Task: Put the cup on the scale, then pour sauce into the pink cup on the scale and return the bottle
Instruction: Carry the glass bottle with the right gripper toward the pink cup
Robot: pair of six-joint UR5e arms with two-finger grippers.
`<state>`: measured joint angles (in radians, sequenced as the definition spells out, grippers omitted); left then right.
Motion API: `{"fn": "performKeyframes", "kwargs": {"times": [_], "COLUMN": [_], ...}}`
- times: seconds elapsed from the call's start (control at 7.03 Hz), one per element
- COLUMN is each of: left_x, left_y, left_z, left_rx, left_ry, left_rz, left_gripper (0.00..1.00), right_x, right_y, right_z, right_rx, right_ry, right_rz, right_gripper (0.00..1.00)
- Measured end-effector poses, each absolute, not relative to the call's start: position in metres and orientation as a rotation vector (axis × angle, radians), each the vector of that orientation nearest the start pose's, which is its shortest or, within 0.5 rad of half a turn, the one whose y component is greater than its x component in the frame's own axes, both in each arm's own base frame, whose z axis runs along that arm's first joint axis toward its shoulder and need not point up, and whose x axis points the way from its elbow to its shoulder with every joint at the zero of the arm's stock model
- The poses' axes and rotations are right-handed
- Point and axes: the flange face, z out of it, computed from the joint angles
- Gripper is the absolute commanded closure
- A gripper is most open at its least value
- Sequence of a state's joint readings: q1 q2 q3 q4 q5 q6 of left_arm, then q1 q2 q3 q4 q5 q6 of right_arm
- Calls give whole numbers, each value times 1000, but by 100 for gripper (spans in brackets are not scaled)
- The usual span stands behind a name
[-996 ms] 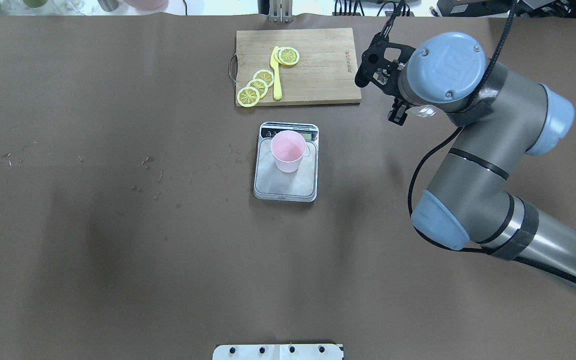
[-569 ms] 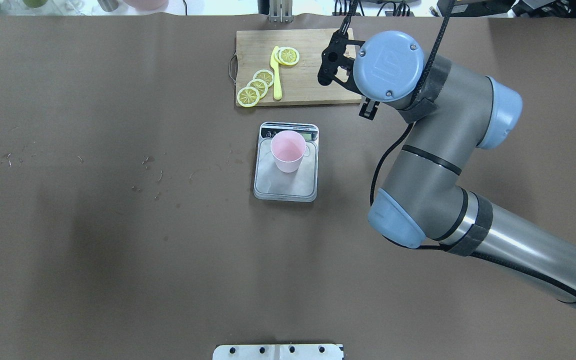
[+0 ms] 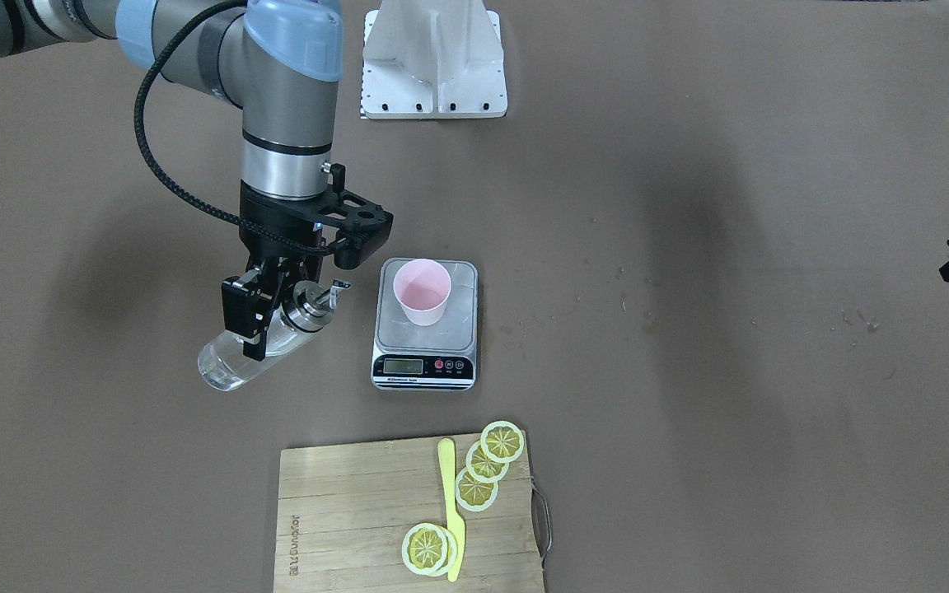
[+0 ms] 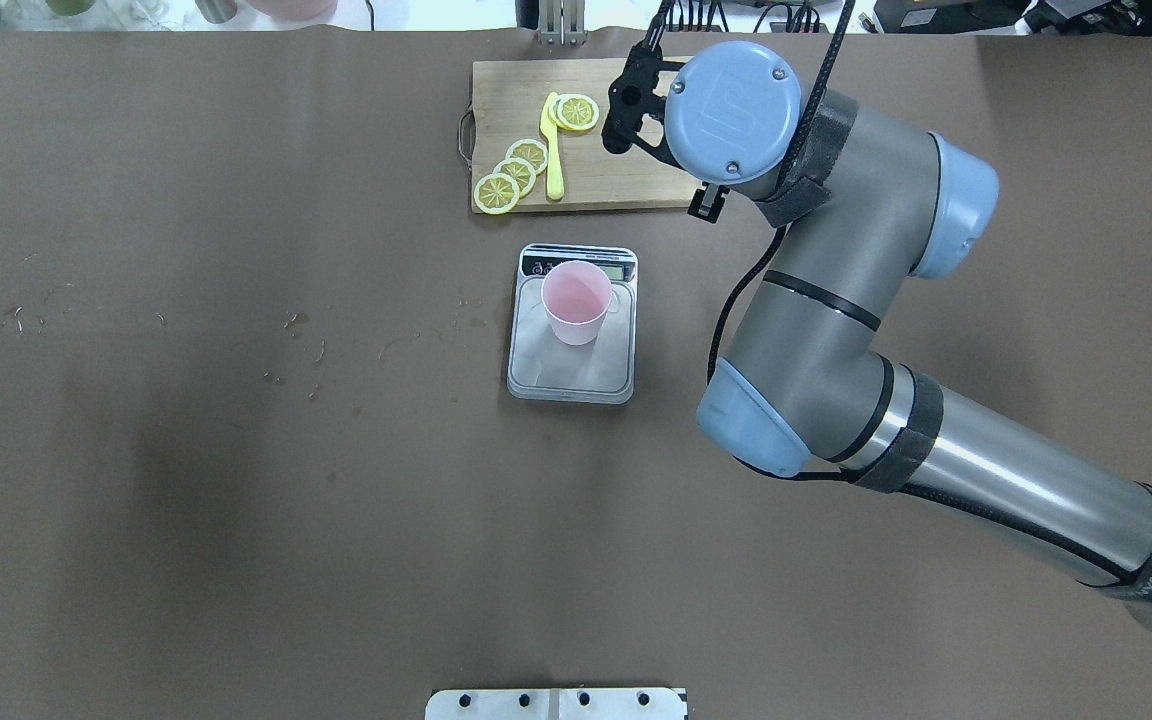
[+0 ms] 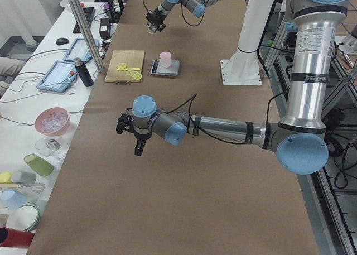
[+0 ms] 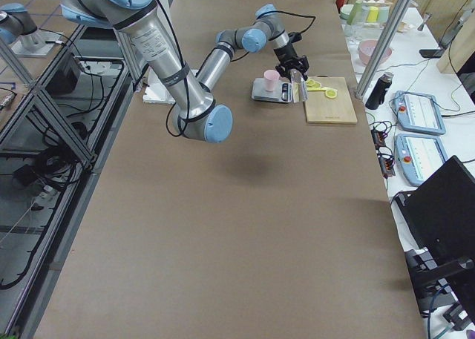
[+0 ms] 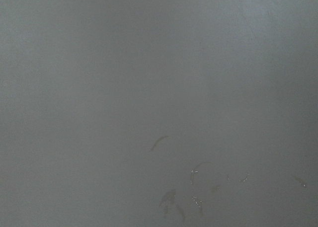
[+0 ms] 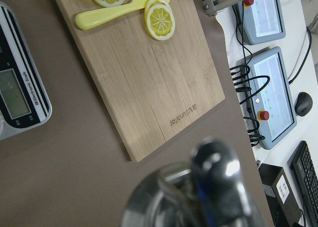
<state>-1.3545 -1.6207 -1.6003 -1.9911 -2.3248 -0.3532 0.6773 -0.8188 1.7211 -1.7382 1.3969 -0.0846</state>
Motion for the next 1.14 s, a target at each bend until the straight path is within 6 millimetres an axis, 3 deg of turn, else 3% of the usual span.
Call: {"fn": "performKeyframes", "kwargs": {"times": [0.57,0.85,1.14], "left_x": [51,50,34], "left_y": [-537,-536,-535], "left_z": [576,580,594], "left_rx": [243,238,236], "left_ry": [840,838,836], "left_rz": [58,57,56], "left_gripper": [3,3,3], "right_x": [-426,-427,-439], "right_y": [-551,-554,-548], "right_z": [168,173,175], "right_rx": [817,804,791], "right_ry": [-111,-1,112], "right_rz": [-906,-999,-1097], "right_gripper": [100,100,100]}}
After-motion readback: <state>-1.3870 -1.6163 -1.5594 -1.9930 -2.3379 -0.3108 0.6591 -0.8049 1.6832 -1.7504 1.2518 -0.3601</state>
